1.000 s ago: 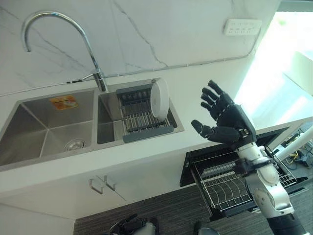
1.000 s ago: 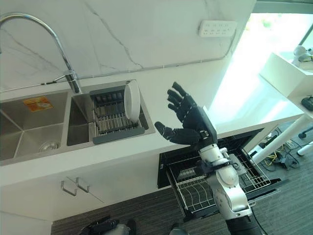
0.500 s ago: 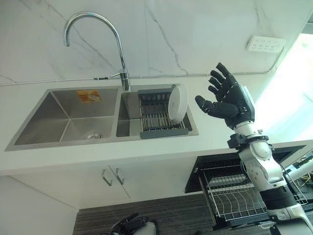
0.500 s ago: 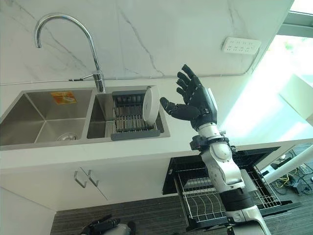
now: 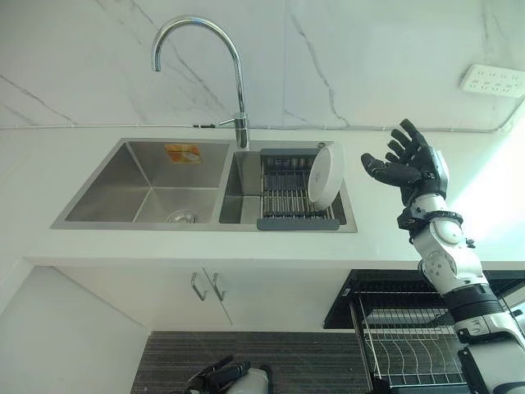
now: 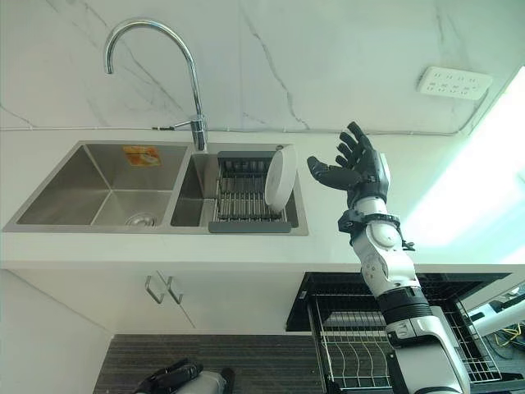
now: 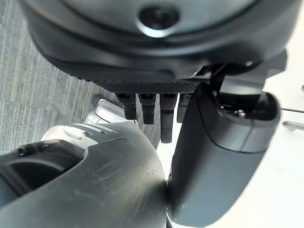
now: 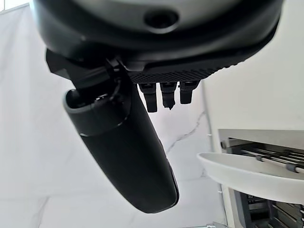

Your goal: Place the dishes in the dishwasher.

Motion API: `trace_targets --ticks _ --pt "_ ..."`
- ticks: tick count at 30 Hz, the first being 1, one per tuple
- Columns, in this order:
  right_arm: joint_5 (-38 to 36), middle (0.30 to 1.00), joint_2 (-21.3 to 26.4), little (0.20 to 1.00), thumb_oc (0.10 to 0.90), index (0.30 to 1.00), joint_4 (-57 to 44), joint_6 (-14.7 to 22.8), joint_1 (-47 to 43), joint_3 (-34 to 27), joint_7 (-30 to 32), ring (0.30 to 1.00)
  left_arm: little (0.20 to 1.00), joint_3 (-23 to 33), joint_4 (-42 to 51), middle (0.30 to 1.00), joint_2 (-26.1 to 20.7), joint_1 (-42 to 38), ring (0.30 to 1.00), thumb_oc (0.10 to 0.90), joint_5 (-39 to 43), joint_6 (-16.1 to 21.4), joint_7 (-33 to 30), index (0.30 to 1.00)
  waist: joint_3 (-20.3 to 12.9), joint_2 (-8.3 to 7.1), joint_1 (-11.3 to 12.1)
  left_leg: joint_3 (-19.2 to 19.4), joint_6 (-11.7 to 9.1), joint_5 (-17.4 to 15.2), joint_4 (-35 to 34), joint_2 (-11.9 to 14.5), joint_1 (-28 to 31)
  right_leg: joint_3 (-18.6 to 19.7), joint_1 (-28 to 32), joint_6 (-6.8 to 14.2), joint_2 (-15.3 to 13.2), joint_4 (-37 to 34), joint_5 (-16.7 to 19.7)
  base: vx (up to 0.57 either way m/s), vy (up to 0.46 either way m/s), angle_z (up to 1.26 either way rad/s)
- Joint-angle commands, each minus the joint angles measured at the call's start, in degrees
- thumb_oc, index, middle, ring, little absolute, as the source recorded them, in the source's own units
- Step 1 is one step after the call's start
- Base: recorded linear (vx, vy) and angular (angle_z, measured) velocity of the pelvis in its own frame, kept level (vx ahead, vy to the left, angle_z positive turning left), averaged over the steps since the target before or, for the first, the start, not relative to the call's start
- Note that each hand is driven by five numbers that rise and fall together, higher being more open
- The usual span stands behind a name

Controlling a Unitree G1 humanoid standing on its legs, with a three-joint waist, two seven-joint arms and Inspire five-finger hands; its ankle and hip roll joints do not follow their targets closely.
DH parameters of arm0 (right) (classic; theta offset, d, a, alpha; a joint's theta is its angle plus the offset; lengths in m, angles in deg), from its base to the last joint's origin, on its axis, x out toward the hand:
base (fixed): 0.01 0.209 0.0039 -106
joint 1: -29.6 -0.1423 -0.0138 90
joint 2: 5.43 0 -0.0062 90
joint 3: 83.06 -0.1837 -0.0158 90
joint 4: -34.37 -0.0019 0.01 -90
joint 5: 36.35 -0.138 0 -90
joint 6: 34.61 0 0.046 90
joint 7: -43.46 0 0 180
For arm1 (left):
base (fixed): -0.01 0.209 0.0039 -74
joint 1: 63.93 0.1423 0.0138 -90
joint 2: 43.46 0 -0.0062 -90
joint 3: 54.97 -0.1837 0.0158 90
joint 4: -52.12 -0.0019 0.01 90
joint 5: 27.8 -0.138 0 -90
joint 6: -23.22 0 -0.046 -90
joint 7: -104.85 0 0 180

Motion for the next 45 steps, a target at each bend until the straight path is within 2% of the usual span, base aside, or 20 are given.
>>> trace_targets --ticks 1,6,14,17,21,27,35,36,42,45 --pt "-2.1 0.900 1.5 0.900 0.800 0.900 -1.9 4.0 -8.6 -4.8 -1.5 0.900 0.900 -5.7 -5.5 0.900 -5.5 8.2 0.900 0.800 -3.2 -3.7 -0.5 0.900 1.0 -1.39 1.9 -0.6 -2.4 -7.6 -1.2 2.3 1.9 -0.6 1.8 3.1 -2.6 0.2 -6.5 0.01 -0.003 0.15" --pt "-3.0 0.900 1.2 0.900 0.800 0.900 1.0 2.5 -8.9 -4.4 -3.2 0.900 0.900 -5.5 -5.5 0.900 -6.1 8.1 0.900 0.800 -3.8 -3.4 -1.7 0.900 1.2 -1.16 2.2 -0.5 -2.6 -7.3 -1.2 2.5 1.8 -1.5 2.2 3.1 -2.9 0.2 -6.6 0.01 -0.004 0.12" --pt "-4.3 0.900 1.0 0.900 0.800 0.900 4.5 2.7 -9.2 -4.0 -4.4 0.900 0.900 -4.9 -5.7 0.900 -6.6 8.3 0.900 0.800 -4.9 -3.2 -2.8 0.900 1.8 -0.46 3.1 -0.7 -3.1 -6.9 -1.2 2.6 1.7 -3.1 3.3 3.0 -3.3 0.2 -7.2 0.01 -0.003 0.15" --pt "-4.2 0.900 0.8 0.900 0.800 0.900 5.5 0.2 -9.4 -3.7 -4.4 0.900 0.900 -5.0 -5.6 0.900 -6.6 8.3 0.900 0.800 -5.9 -3.1 -3.6 0.900 2.0 -0.06 3.5 -1.0 -3.2 -6.6 -1.2 2.4 1.4 -3.7 3.5 3.1 -3.6 0.2 -7.2 0.00 0.009 0.19" --pt "-5.1 0.900 0.6 0.900 0.800 0.900 6.1 0.9 -9.5 -3.4 -5.0 0.900 0.900 -4.6 -5.7 0.900 -6.8 8.7 0.900 0.800 -6.5 -2.7 -3.9 0.900 2.1 0.08 3.9 -1.3 -3.2 -6.3 -1.2 2.4 1.2 -4.1 3.7 3.2 -3.9 0.2 -7.1 0.01 -0.009 0.13" --pt "-4.9 0.900 0.2 0.900 0.800 0.900 6.2 1.1 -10.6 -2.9 -4.6 0.900 0.900 -4.3 -5.8 0.900 -7.0 8.8 0.900 0.800 -6.5 -2.5 -3.6 0.900 2.5 0.50 4.2 -1.7 -3.2 -5.9 -1.2 2.2 1.1 -4.6 3.9 3.1 -4.0 0.2 -7.1 0.00 0.001 0.04" --pt "-4.4 0.900 0.2 0.900 0.800 0.900 7.7 -1.2 -10.5 -2.8 -2.4 0.900 0.900 -4.1 -5.8 0.900 -7.1 9.1 0.900 0.800 -6.7 -2.5 -3.4 0.900 2.5 0.55 4.4 -1.8 -3.3 -5.8 -1.2 2.3 1.1 -4.6 4.1 3.1 -4.0 0.2 -7.1 0.00 0.000 0.01" --pt "-3.6 0.300 0.5 0.300 0.400 0.300 8.0 -1.7 -11.0 -2.8 -1.9 0.300 0.900 -4.3 -5.8 0.900 -7.2 9.1 0.900 0.800 -7.3 -1.9 -3.8 0.900 2.8 0.57 4.4 -1.8 -3.3 -5.8 -1.2 2.3 1.0 -4.5 4.1 3.1 -3.9 0.2 -7.1 0.02 -0.002 0.05" --pt "-2.0 0.300 0.3 0.300 0.400 0.300 8.3 -2.6 -12.2 -1.5 -0.8 0.300 0.900 -4.5 -5.4 0.900 -7.2 8.8 0.900 0.800 -6.8 -2.3 -3.9 0.900 3.1 0.78 4.5 -2.1 -3.2 -5.6 -1.2 2.0 0.7 -4.4 3.7 3.1 -4.0 0.2 -7.0 0.00 0.004 0.06" --pt "-0.5 0.300 0.3 0.300 0.400 0.300 8.9 -1.6 -12.4 -1.2 0.4 0.300 0.900 -4.7 -5.4 0.900 -7.1 8.7 0.900 0.800 -6.4 -2.3 -4.0 0.900 3.3 0.82 4.6 -2.1 -3.2 -5.6 -1.2 2.0 0.6 -4.4 3.7 3.1 -4.0 0.2 -7.0 0.00 0.000 0.00"
